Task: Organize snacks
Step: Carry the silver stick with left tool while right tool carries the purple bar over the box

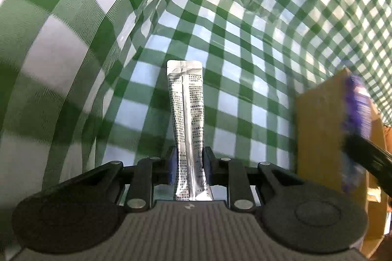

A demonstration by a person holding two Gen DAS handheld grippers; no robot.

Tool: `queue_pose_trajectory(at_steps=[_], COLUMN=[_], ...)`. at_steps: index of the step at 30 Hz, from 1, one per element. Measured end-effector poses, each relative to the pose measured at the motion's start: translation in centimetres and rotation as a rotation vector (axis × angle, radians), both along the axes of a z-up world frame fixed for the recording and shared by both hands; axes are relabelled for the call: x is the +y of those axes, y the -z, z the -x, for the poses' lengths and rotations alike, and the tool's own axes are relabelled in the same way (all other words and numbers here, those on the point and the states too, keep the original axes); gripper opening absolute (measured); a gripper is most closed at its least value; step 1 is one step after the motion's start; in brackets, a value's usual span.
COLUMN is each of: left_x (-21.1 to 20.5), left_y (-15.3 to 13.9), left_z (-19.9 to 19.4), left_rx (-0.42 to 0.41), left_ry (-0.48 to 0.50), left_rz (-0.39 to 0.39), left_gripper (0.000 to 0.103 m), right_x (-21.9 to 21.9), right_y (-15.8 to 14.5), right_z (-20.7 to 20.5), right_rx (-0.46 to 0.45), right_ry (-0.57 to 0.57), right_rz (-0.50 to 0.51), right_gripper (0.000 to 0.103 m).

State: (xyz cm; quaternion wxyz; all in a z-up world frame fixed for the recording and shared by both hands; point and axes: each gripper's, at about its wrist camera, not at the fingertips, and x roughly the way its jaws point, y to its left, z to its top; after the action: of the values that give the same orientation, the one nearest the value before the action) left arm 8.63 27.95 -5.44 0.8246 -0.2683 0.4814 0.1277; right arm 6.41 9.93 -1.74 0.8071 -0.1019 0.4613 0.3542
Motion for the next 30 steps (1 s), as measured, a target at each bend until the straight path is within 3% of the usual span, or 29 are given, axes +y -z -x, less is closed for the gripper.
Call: queue_pose_trajectory(at_steps=[7, 13, 18, 21, 30], left_x=[-4.4, -11.0, -17.5, -20.1, -21.4], left_y=[-5.0, -7.1, -5.8, -4.1, -4.4], left_z=[6.5, 13.5, 18.1, 19.8, 19.5], left_rx=[-0.138, -0.308, -0.420, -0.435, -0.458], left_ry=[0.007, 0.064, 0.144, 0.172, 0.204], left_rz=[-0.016, -0.045, -0.099, -0.103, -0.146], left_gripper=[0.024, 0.024, 0.024, 0.024, 0.024], right_x=[-8.9, -17.5, -24.2, -27.0, -29.2], right_y=[-6.8, -9.9, -9.1, -7.2, -6.4], right_z=[3.9, 7.3, 8.8, 9.6, 9.1], right_rx=[-0.009, -0.137, -0.214, -0.197, -0.212], right_ry=[0.042, 0.069, 0.121, 0.184, 0.225], right_rz=[-0.198, -0.283, -0.298, -0.330, -0.400], right_gripper=[0.022, 0.022, 0.022, 0.022, 0.022])
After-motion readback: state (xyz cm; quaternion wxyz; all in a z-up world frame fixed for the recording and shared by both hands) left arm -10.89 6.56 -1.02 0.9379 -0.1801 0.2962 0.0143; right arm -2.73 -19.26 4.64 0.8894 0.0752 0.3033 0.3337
